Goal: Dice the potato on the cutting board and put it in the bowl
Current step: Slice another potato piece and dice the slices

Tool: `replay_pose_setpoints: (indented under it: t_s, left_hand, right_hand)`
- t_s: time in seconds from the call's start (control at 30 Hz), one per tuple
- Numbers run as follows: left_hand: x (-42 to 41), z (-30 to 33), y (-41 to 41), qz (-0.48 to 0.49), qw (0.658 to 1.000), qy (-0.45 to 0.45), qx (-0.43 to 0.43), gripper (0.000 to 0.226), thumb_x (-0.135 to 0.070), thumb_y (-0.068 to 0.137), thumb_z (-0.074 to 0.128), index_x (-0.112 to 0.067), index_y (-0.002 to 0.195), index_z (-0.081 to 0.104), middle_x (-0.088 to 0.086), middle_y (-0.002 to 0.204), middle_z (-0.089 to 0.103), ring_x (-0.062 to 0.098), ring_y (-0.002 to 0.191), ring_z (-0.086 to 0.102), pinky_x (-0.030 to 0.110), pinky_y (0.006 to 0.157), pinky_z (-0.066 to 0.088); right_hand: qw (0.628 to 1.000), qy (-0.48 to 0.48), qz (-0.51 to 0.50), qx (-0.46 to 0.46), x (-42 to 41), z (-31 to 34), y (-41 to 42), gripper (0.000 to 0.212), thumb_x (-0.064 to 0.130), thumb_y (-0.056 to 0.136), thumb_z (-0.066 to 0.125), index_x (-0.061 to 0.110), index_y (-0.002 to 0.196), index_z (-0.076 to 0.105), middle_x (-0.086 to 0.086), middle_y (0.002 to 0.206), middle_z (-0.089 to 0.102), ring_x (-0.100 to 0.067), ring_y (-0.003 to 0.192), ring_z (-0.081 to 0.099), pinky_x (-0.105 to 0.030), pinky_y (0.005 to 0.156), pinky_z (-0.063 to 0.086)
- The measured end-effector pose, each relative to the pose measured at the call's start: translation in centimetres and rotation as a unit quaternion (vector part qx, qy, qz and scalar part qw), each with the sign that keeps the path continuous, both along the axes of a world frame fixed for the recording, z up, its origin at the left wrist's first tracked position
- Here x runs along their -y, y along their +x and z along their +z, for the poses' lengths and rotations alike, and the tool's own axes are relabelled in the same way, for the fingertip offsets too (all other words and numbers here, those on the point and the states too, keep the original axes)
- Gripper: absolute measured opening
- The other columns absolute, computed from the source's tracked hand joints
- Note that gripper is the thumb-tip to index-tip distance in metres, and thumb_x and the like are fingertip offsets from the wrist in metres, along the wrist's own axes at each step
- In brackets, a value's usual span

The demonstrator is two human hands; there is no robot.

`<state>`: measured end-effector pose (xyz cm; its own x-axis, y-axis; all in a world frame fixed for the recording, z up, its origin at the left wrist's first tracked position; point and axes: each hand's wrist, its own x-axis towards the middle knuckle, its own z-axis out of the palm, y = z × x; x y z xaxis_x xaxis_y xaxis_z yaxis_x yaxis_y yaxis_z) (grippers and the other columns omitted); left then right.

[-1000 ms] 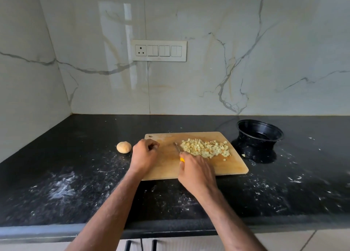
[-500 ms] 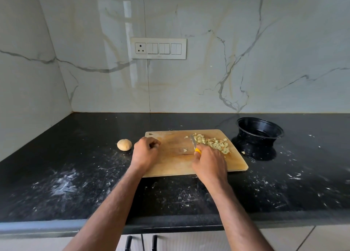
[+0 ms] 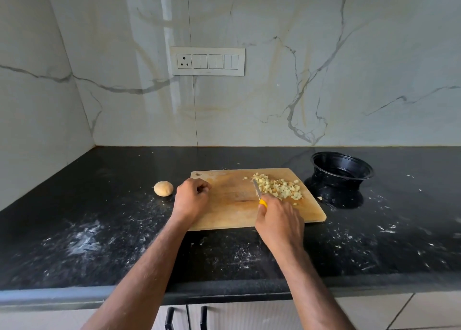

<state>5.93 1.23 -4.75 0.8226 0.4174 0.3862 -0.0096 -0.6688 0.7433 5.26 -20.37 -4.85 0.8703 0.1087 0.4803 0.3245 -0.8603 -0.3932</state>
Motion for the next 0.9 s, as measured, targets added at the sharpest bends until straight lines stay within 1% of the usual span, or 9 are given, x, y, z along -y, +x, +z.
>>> replay_pose_setpoints:
  t_s: [0.17,0.3,0.37,0.43,0.53,0.63,0.7,0.83,0.9]
  left_hand:
    - [-0.1,-0.2,0.0,-0.003,1.0,0.006,0.004,0.024,-0.001,0.092,0.057,-0.011,0.099,0.078,-0.008,0.092,0.067,0.01,0.092,0.063,0.025,0.087,0.048]
    - [-0.4,0.0,-0.1,0.007,0.998,0.015,0.058,0.019,-0.001,0.09,0.062,-0.009,0.099,0.077,-0.007,0.092,0.064,0.002,0.082,0.059,0.014,0.08,0.048]
    - [-1.1,0.4,-0.6,0.034,0.996,0.045,0.076,0.017,-0.005,0.089,0.066,-0.009,0.102,0.076,-0.001,0.099,0.062,0.01,0.086,0.061,0.021,0.081,0.05]
    - [-2.5,0.7,-1.0,0.118,0.987,0.079,0.075,0.018,-0.011,0.088,0.069,-0.012,0.105,0.076,0.006,0.107,0.063,0.023,0.098,0.06,0.036,0.089,0.051]
    - [-5.2,0.8,-1.9,0.249,0.965,0.076,-0.034,0.031,-0.027,0.088,0.065,-0.024,0.118,0.071,0.008,0.129,0.058,0.03,0.119,0.048,0.047,0.097,0.038]
    - [-6.3,0.2,-2.4,0.222,0.961,0.076,-0.144,0.039,-0.033,0.086,0.066,-0.032,0.125,0.065,0.008,0.13,0.059,0.033,0.12,0.049,0.048,0.096,0.038]
    - [-6.3,-0.2,-2.3,0.199,0.968,0.082,-0.128,0.044,-0.025,0.086,0.069,-0.03,0.129,0.063,0.009,0.127,0.062,0.033,0.119,0.053,0.047,0.094,0.041]
    - [-6.2,-0.3,-1.7,0.189,0.97,0.077,-0.131,0.052,-0.021,0.088,0.071,-0.021,0.137,0.053,0.015,0.127,0.059,0.035,0.118,0.054,0.047,0.098,0.046]
    - [-5.9,-0.2,-1.6,0.173,0.982,0.033,-0.073,0.05,-0.017,0.087,0.074,-0.019,0.132,0.053,0.015,0.127,0.054,0.033,0.111,0.056,0.041,0.094,0.047]
  right_hand:
    - [0.999,-0.023,0.043,0.003,-0.8,-0.2,-0.5,0.035,0.033,0.101,0.057,0.029,0.135,0.059,0.011,0.089,0.074,-0.005,0.064,0.057,-0.017,0.062,0.045]
    - [0.999,0.032,0.031,0.021,-0.4,0.3,-0.4,0.033,0.031,0.1,0.056,0.027,0.132,0.063,0.007,0.094,0.077,-0.015,0.08,0.071,-0.031,0.075,0.058]
    - [0.997,0.037,0.058,0.047,-0.6,0.3,-0.7,0.034,0.031,0.1,0.057,0.027,0.133,0.062,0.004,0.084,0.076,-0.018,0.074,0.071,-0.035,0.073,0.059]
    - [0.997,-0.005,0.07,0.042,-1.0,0.3,-1.0,0.033,0.032,0.1,0.055,0.027,0.131,0.063,0.005,0.079,0.074,-0.016,0.07,0.069,-0.032,0.068,0.058]
    - [0.997,-0.023,0.069,0.034,-1.1,0.2,-1.1,0.033,0.033,0.1,0.055,0.027,0.132,0.063,0.007,0.083,0.074,-0.011,0.071,0.069,-0.027,0.068,0.056]
    - [0.997,-0.03,0.073,0.017,-1.1,0.3,-1.2,0.031,0.032,0.101,0.054,0.026,0.13,0.063,0.009,0.084,0.073,-0.007,0.067,0.065,-0.022,0.068,0.056]
    - [0.997,-0.023,0.074,0.021,-1.2,0.3,-1.2,0.029,0.032,0.1,0.055,0.026,0.127,0.065,0.01,0.082,0.073,-0.006,0.063,0.062,-0.021,0.066,0.055]
    - [0.997,-0.02,0.069,0.015,-1.2,0.4,-1.4,0.03,0.032,0.099,0.056,0.027,0.128,0.064,0.009,0.087,0.074,-0.009,0.071,0.066,-0.022,0.067,0.054]
    - [0.998,-0.01,0.066,0.02,-1.1,0.5,-1.4,0.03,0.033,0.099,0.057,0.027,0.128,0.064,0.009,0.087,0.075,-0.009,0.072,0.067,-0.023,0.068,0.056]
